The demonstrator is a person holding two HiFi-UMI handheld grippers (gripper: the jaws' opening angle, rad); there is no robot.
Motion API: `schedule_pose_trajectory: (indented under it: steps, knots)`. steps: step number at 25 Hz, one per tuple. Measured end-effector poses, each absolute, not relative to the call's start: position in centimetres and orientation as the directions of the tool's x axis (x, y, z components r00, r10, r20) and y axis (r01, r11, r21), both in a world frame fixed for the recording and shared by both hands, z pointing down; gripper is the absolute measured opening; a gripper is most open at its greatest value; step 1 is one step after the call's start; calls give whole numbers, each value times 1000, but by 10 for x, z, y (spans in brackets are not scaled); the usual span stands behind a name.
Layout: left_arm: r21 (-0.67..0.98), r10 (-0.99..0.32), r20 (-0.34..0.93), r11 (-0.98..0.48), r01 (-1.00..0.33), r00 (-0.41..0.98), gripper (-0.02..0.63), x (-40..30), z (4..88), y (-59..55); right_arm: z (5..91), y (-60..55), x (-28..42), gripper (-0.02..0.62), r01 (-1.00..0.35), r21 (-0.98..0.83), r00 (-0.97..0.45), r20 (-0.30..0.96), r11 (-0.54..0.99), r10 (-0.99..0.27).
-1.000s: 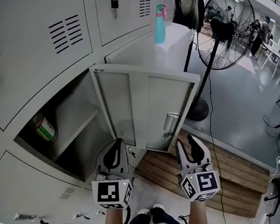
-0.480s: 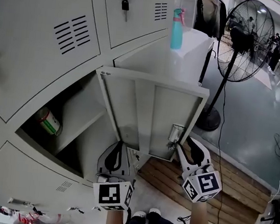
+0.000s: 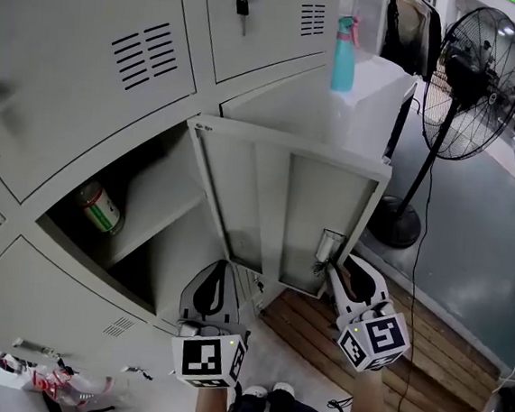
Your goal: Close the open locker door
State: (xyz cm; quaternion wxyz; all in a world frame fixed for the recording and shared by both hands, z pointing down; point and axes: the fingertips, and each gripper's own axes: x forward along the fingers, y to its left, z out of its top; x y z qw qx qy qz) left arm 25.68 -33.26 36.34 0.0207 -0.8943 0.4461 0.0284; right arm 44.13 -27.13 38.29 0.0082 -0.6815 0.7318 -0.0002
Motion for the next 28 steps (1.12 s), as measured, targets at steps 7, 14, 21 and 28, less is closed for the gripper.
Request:
schedule_pose_trajectory:
  steps: [7, 14, 21, 28]
  knots:
    - [-19, -831, -60, -553, -833, 553, 0, 245, 367, -317, 383, -264, 437, 89, -992, -21, -127, -28, 127, -992]
    - [-18, -856, -70, -512, -859, 512, 0, 218, 363, -304, 383, -253, 420, 87, -987, -15, -160, -33, 160, -987]
    - [-11, -862, -74, -502, -865, 501, 0, 183, 364, -293, 383, -237, 392, 87, -988, -15, -151, -40, 151, -988]
    - [-10, -853, -83, -516, -856, 515, 0, 143, 357, -280, 381, -221, 353, 86, -993, -11, -118, -33, 119, -992]
